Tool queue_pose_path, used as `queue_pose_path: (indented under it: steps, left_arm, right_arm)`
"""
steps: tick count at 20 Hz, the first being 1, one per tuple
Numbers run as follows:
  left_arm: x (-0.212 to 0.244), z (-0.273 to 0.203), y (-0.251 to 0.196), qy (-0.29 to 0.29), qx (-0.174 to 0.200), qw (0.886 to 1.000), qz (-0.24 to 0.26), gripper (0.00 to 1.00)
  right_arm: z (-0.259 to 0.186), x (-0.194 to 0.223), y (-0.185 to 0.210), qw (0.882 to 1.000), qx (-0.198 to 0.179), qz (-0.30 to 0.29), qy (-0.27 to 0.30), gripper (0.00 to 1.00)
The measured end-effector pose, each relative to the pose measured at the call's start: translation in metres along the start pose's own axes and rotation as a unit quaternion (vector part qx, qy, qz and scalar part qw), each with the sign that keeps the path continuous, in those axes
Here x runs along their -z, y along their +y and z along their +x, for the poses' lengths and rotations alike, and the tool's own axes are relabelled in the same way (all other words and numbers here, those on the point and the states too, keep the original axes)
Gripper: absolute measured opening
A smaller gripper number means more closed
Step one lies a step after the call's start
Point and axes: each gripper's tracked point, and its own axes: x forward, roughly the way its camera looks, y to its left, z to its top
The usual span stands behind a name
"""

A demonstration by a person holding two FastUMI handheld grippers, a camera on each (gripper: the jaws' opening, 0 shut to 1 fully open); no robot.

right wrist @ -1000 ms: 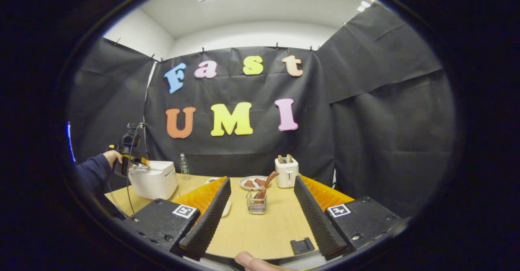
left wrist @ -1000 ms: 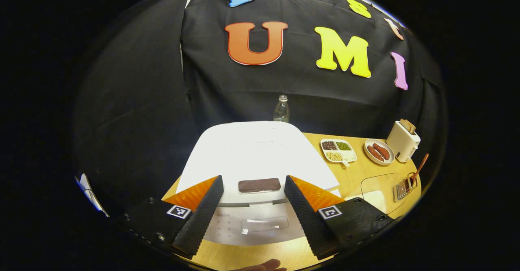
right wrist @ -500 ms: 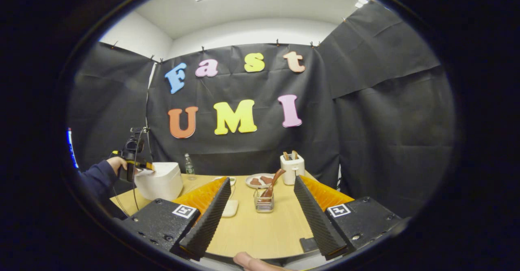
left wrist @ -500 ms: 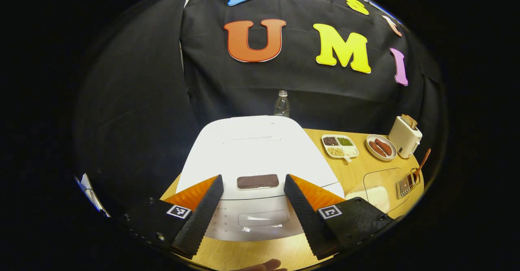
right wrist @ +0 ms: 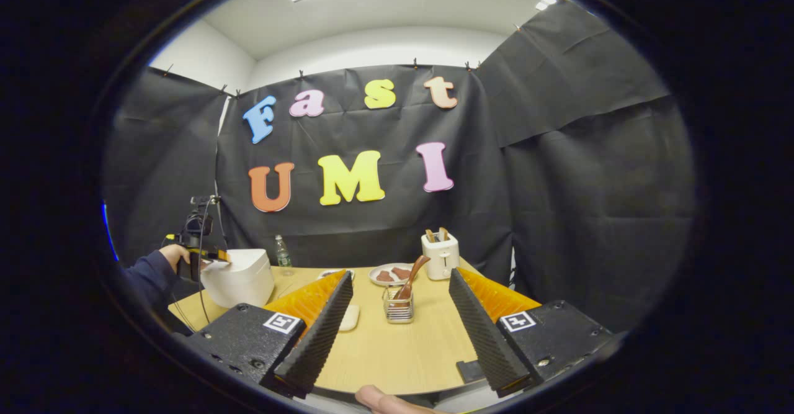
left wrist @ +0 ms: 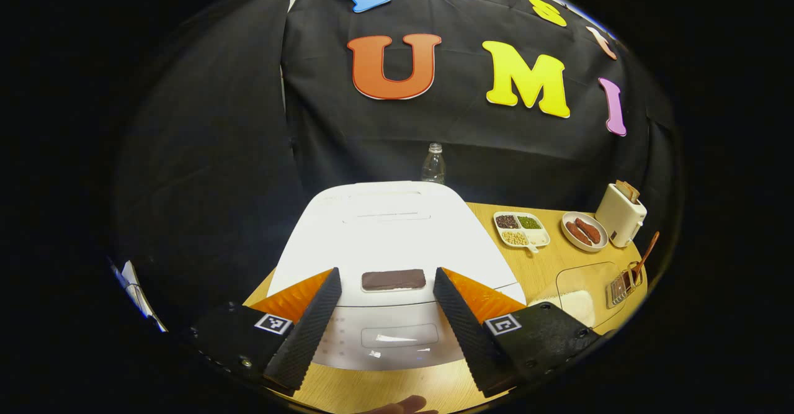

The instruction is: Close the left gripper, press the button to open the rice cooker; take a wooden spoon from the chopstick holder with the right hand, scoop a spoonful of rice and pour it into the rice cooker, then put the wooden spoon back into the chopstick holder.

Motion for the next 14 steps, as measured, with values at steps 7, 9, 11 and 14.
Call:
queue_pose_path:
  steps: [7, 9, 11, 14]
  left_arm:
    - [-0.029, -0.052, -0.016, -0.045, 0.031, 0.998, -0.02, 0.94]
    - [-0.046, -0.085, -0.029, -0.079, 0.05, 0.995, -0.021, 0.95]
    - [-0.058, -0.118, -0.036, -0.113, 0.049, 0.992, -0.006, 0.95]
    - [-0.064, -0.174, -0.056, -0.148, 0.057, 0.987, 0.008, 0.94]
  right_arm:
    - [0.002, -0.012, -0.012, 1.0, 0.018, 0.0, -0.012, 1.0]
    - [0.007, -0.013, -0.014, 1.0, 0.019, -0.005, -0.007, 1.0]
    - [0.01, -0.016, -0.016, 1.0, 0.021, -0.005, -0.003, 1.0]
    - [0.013, -0.019, -0.017, 1.0, 0.022, 0.002, 0.005, 1.0]
